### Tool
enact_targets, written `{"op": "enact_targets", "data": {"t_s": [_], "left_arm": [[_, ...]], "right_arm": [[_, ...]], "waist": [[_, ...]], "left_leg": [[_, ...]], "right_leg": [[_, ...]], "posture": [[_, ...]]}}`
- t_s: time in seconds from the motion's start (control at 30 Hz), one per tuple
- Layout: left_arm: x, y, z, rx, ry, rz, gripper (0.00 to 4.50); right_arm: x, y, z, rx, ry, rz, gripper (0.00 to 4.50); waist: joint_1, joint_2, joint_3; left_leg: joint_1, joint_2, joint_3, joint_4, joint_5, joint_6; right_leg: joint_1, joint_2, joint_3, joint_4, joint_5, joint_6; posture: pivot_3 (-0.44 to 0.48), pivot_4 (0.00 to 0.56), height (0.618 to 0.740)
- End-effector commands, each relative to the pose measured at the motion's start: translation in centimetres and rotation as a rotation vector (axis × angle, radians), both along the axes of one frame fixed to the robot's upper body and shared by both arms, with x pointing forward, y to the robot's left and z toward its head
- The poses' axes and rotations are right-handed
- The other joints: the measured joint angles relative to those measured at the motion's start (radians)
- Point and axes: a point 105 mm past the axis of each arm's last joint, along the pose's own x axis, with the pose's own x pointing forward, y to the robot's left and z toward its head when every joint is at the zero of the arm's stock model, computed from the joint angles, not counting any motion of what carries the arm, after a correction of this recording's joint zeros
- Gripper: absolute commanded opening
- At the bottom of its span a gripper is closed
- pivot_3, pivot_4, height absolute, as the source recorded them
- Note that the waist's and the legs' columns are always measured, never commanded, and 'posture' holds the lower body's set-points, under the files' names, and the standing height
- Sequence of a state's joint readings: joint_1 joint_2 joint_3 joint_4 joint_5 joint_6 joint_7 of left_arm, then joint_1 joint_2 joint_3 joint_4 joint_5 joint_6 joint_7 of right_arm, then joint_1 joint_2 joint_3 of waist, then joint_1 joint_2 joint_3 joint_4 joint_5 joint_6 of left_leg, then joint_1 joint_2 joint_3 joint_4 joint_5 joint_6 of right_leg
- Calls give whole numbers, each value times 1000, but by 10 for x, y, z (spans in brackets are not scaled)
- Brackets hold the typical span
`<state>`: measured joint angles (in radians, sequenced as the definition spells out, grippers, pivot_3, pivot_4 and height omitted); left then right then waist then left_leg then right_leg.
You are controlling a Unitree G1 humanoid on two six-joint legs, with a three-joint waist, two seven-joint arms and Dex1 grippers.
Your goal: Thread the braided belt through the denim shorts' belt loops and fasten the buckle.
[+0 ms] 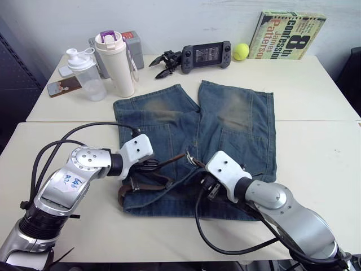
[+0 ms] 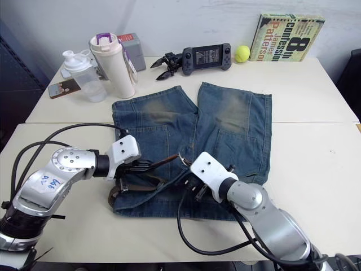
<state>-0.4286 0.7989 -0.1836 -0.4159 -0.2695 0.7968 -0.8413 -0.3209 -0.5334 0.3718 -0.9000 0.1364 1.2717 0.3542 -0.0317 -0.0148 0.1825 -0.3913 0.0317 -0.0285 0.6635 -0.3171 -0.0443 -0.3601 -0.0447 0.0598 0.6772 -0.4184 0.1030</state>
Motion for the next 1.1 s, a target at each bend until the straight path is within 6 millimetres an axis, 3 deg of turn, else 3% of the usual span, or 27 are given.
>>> {"op": "enact_targets", "data": {"t_s": [0.03, 0.23, 0.57, 0.73, 0.8, 0.87, 1.1], "left_arm": [[-1, -9, 6, -5, -25, -29, 0], [-2, -11, 5, 9, -17, -61, 0], [5, 22, 10, 65, -31, 1, 0], [-5, 33, 12, 84, -9, -27, 0], [-32, 22, 8, 59, 47, -165, 0], [-47, 16, 3, 58, 69, -233, 0], [-30, 1, -4, 36, 23, -173, 0]], "right_arm": [[-11, 14, 17, 6, -77, 88, 11], [-8, 17, 20, 19, -78, 93, 11], [-3, 3, 15, 5, -52, 19, 11], [0, -2, 14, 20, -41, -19, 11], [1, -1, 14, 23, -37, -20, 11], [1, 0, 14, 22, -35, -14, 11], [0, 8, 18, 30, -46, 25, 11]], "waist": [[0, 0, 0], [-2, 0, 0], [-2, 0, 0], [-2, 0, 0], [-3, 0, 0], [-6, 0, 0], [3, 0, 0]], "left_leg": [[0, 0, 0, 0, 0, 0], [0, 0, 0, 0, 0, 0], [0, 1, 0, 0, 0, 0], [0, 1, 0, 0, 0, 0], [0, 1, 0, 0, 0, 0], [0, 1, 0, -1, 0, 0], [0, 0, -1, -1, 1, -1]], "right_leg": [[0, 0, 0, 0, 0, 0], [0, 0, 0, 0, 0, 0], [0, 0, 0, 0, 0, 0], [-1, -1, 0, -1, 0, 0], [-1, -1, 0, -1, 0, 0], [0, -2, 0, 0, 0, 0], [1, -1, 0, -3, 0, 0]], "posture": [[0, 150, 739], [0, 150, 739], [0, 150, 739], [0, 150, 739], [0, 150, 739], [0, 150, 739], [0, 150, 739]]}}
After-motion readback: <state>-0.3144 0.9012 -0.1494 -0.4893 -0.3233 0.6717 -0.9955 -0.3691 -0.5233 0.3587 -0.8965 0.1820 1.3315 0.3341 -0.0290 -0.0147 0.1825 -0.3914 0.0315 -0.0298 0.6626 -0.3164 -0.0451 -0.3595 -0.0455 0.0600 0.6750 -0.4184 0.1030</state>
